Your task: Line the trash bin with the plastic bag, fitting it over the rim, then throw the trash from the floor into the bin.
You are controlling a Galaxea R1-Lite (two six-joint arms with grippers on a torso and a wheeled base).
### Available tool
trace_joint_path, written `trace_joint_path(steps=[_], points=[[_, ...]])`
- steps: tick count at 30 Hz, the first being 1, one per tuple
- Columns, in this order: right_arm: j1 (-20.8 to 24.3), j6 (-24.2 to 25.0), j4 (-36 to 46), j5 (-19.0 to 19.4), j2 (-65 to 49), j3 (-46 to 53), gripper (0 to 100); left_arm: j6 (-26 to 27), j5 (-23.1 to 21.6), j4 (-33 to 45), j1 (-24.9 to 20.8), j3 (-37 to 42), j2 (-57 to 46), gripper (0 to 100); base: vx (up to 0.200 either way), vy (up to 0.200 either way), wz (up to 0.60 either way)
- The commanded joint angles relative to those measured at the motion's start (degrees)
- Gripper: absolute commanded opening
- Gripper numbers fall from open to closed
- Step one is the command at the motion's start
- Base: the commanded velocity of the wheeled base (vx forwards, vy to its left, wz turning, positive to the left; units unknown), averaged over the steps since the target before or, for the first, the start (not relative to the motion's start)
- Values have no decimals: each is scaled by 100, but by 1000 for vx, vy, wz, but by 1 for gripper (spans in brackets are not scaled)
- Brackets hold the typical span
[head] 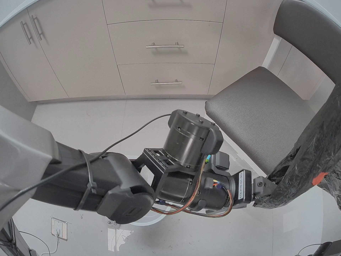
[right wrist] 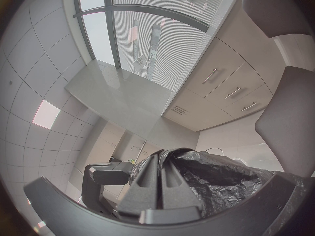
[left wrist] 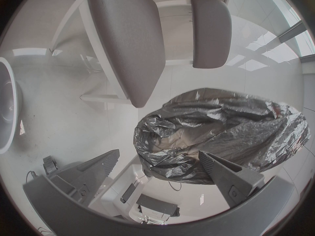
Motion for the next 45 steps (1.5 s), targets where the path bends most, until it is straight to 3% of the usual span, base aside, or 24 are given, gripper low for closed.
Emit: trace_joint_path(steps=[1,7,13,19,29,41,45], points=[[8,1,-3,-7,15,-3,0,-4,-3,-7,-182,157,-114,100,0,0,0],[-36,1,-3,2,15,-11,0,22,15,-16,-209,280,-61,100,0,0,0],[-54,1,-3,2,15,-3,0,40,24,-34,72,271,-17,100,0,0,0],[-1,1,14,46,50,-3,0,22,103,-693,389,175,194,100,0,0,0],[70,10,5,363,314,-29,0,-4,349,-842,-24,184,475,100,0,0,0],[219,-254,-3,354,665,-257,0,-40,358,-851,-59,157,405,100,0,0,0],[175,-254,5,345,569,-240,0,-171,586,-939,-68,122,106,100,0,0,0]])
